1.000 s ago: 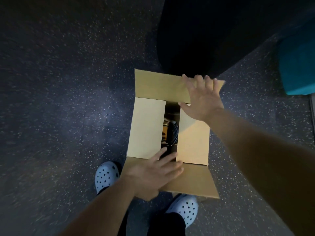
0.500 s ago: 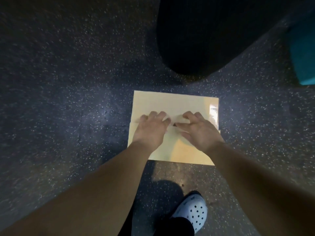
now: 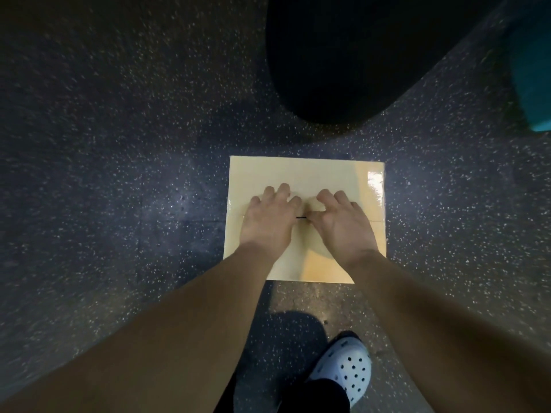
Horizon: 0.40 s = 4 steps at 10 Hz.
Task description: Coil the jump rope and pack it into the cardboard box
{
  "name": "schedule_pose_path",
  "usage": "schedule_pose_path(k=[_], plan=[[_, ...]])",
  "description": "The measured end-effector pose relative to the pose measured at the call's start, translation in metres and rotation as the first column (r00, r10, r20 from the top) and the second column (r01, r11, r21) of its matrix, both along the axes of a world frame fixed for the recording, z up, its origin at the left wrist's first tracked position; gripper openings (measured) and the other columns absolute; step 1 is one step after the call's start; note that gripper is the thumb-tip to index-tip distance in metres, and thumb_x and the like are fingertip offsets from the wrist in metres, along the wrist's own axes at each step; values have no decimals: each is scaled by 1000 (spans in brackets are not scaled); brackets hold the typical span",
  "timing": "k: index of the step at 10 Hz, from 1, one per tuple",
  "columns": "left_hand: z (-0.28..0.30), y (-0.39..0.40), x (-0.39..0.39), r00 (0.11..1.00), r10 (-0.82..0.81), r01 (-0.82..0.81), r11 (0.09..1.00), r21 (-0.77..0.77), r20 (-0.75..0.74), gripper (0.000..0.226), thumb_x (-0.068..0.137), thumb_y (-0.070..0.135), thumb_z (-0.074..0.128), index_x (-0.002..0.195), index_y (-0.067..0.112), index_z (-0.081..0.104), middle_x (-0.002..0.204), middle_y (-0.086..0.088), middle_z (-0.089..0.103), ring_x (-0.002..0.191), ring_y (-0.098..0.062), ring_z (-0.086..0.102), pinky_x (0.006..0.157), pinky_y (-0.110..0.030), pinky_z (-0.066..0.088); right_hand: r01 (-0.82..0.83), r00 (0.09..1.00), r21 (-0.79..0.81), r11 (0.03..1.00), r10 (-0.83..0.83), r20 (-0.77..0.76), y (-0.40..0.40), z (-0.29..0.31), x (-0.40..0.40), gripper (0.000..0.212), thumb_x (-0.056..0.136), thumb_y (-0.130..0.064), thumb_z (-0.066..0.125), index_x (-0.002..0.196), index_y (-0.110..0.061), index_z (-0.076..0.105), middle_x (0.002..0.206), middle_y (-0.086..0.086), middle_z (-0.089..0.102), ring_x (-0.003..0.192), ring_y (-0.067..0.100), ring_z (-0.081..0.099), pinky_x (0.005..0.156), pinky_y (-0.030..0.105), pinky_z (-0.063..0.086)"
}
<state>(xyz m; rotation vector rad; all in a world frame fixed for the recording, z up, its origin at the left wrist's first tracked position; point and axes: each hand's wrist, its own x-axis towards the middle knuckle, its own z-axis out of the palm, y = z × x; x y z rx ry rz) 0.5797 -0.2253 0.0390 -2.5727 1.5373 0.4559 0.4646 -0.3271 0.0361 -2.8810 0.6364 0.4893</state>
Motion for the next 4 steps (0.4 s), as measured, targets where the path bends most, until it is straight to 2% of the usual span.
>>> schedule_pose_path(k=[1, 2, 3, 4], plan=[[10, 5, 1, 995, 58, -64, 996, -66, -84, 34, 97, 16, 61, 130, 22, 62, 126, -1, 55, 114, -23, 53, 93, -38, 47, 52, 996, 13, 999, -52, 74, -5, 10, -1, 24, 88, -16, 75, 108, -29, 78, 109, 3, 66, 95, 26, 60, 77, 36, 51], [14, 9, 1, 987, 49, -62, 995, -80, -152, 29, 99, 20, 58, 127, 22, 64, 123, 0, 57, 112, -23, 54, 94, -38, 47, 103, 988, 85, 991, -112, 110, -5, 11, -1, 17, 93, -21, 70, 105, -30, 78, 99, 2, 67, 87, 26, 60, 73, 36, 52], [28, 8, 6, 968, 79, -117, 982, -149, -238, 26, 101, 29, 54, 122, 22, 67, 122, 2, 60, 112, -21, 54, 95, -38, 46, 144, 973, 159, 977, -169, 158, -9, 24, 1, 24, 102, -28, 55, 109, -27, 78, 100, 4, 68, 91, 27, 60, 78, 37, 51], [49, 10, 8, 940, 177, -240, 950, -198, -292, 26, 101, 32, 55, 121, 24, 69, 122, 3, 62, 114, -20, 56, 95, -40, 47, 263, 931, 219, 940, -307, 198, -10, 45, 0, 30, 104, -33, 51, 109, -20, 77, 101, 6, 70, 95, 29, 63, 77, 38, 50]])
